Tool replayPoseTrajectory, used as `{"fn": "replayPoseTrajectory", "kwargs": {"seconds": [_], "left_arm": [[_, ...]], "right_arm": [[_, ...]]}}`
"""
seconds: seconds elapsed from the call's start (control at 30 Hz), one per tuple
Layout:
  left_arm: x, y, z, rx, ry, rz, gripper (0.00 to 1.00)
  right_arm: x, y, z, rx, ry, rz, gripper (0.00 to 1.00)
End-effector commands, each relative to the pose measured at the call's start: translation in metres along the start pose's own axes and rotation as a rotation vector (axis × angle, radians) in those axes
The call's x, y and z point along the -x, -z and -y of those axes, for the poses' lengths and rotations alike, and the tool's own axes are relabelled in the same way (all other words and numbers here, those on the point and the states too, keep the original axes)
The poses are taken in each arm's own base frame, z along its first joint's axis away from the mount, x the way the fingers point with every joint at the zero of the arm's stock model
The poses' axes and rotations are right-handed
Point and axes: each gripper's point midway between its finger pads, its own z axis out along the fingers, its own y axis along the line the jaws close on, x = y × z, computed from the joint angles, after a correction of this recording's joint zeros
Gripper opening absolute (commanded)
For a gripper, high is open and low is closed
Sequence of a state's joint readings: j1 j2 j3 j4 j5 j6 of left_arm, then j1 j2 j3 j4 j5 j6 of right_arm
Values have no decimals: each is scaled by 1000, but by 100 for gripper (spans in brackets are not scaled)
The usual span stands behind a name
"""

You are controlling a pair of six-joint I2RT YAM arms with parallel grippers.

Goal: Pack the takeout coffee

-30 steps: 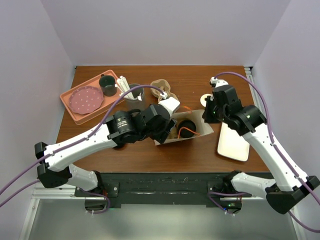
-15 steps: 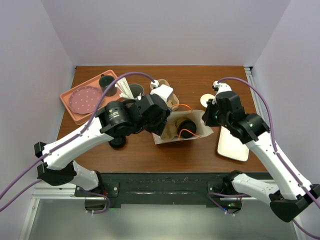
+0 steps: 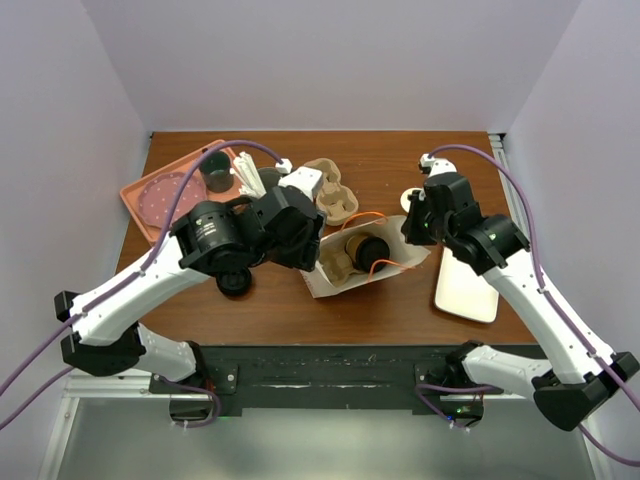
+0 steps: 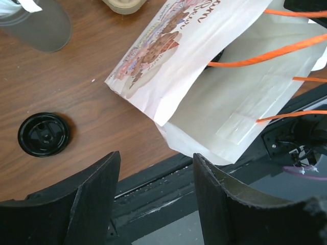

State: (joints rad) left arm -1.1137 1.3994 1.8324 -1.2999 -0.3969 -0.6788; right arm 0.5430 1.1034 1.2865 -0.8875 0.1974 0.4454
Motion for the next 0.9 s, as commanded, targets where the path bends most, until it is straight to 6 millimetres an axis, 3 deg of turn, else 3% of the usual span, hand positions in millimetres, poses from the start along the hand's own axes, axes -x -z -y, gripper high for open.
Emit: {"fn": "replayPoseTrajectory", "kwargs": {"seconds": [0.0,0.2,0.33,0.47,0.67,0.87], "left_arm": [[-2,-9,17,-71,16,-11,63],[-12,-34,17,-34,-36,-50,59],[-14,-43,17,-24,-56,-65,50],[-10,-51,14,-2,-77,-44,26],[-22,-58,26,-67,-91,-80,0],[-27,-62,24,-53,-102,-101,0]], "right_arm": [[12,8,1,-17,-20,33,0],[12,10,-1,6,-27,46,0],[13,14,-4,36,-28,75,2],[4,16,0,54,-32,95,6],[2,21,-1,82,-12,115,30],[19,43,2,85,65,174,50]]}}
